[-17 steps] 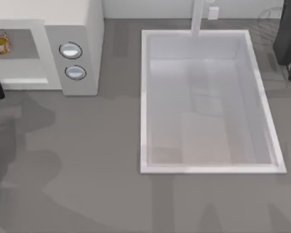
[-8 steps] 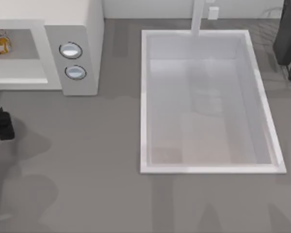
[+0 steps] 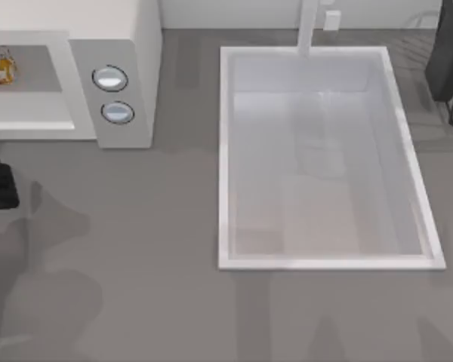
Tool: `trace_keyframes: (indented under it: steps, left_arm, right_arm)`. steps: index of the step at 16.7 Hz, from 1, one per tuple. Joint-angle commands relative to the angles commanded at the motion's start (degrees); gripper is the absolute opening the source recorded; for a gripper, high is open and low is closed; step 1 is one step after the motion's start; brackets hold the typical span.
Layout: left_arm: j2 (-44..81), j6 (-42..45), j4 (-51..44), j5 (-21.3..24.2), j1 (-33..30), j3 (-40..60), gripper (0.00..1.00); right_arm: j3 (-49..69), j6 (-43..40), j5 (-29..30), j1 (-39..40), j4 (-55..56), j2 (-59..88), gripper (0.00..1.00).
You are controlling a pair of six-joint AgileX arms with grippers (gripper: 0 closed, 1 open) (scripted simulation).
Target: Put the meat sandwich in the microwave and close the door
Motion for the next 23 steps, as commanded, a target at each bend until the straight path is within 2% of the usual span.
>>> trace_keyframes:
  steps: [14, 23]
  left_arm:
    - [-21.75, -0.02, -25.41, -0.27, 0.13, 4.32, 1.0]
    - [-25.53, -0.29, -29.36, -0.61, -0.92, 1.25, 1.0]
  right_arm:
    - [0.0, 0.0, 0.0, 0.0, 0.0, 0.0, 1.0]
    - [0.0, 0.0, 0.0, 0.0, 0.0, 0.0, 1.0]
